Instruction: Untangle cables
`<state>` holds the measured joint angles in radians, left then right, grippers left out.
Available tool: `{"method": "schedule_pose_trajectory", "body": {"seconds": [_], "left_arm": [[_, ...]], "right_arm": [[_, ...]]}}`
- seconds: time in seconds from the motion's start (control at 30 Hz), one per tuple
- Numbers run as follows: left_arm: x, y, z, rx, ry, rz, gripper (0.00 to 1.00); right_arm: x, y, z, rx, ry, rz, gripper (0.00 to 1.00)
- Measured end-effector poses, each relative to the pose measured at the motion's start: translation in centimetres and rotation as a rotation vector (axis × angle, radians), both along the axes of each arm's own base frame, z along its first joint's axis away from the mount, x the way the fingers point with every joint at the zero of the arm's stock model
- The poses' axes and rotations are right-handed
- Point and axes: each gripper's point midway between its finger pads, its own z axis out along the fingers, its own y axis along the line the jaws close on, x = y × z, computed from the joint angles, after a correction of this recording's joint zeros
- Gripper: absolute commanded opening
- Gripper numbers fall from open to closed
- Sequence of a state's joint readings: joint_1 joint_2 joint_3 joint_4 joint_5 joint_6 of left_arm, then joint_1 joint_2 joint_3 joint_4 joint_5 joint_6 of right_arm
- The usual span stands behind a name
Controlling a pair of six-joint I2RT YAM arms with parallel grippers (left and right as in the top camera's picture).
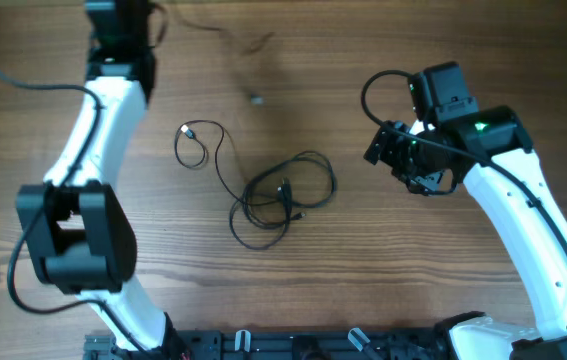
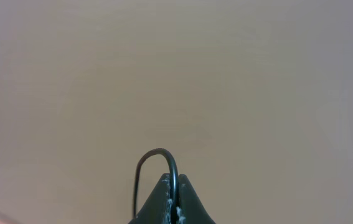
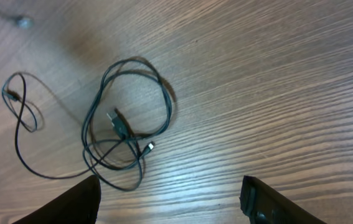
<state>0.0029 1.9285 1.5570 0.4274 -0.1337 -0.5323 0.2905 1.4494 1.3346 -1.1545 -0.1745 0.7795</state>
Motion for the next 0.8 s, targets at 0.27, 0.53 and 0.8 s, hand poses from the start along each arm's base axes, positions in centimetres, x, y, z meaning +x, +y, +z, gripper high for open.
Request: {"method": "schedule_pose_trajectory", "body": {"seconds": [0.27, 0.53, 0.8], "left_arm": [[-0.3, 17.6, -8.6, 0.090, 0.149, 0.289, 1.00], [-5.3, 28.4, -14.7, 0.075, 0.374, 0.461, 1.00], [-7.9, 29.4, -19.1, 0.029, 0.569, 0.470, 1.00]], "right_arm": [[-0.8, 1.5, 0.0, -0.002, 0.007, 0.053, 0.75], [-1.1, 2.1, -0.1, -0.002, 0.009, 0.071, 0.76], [-1.3, 2.0, -0.1, -0.004, 0.016, 0.072, 0.76]]}}
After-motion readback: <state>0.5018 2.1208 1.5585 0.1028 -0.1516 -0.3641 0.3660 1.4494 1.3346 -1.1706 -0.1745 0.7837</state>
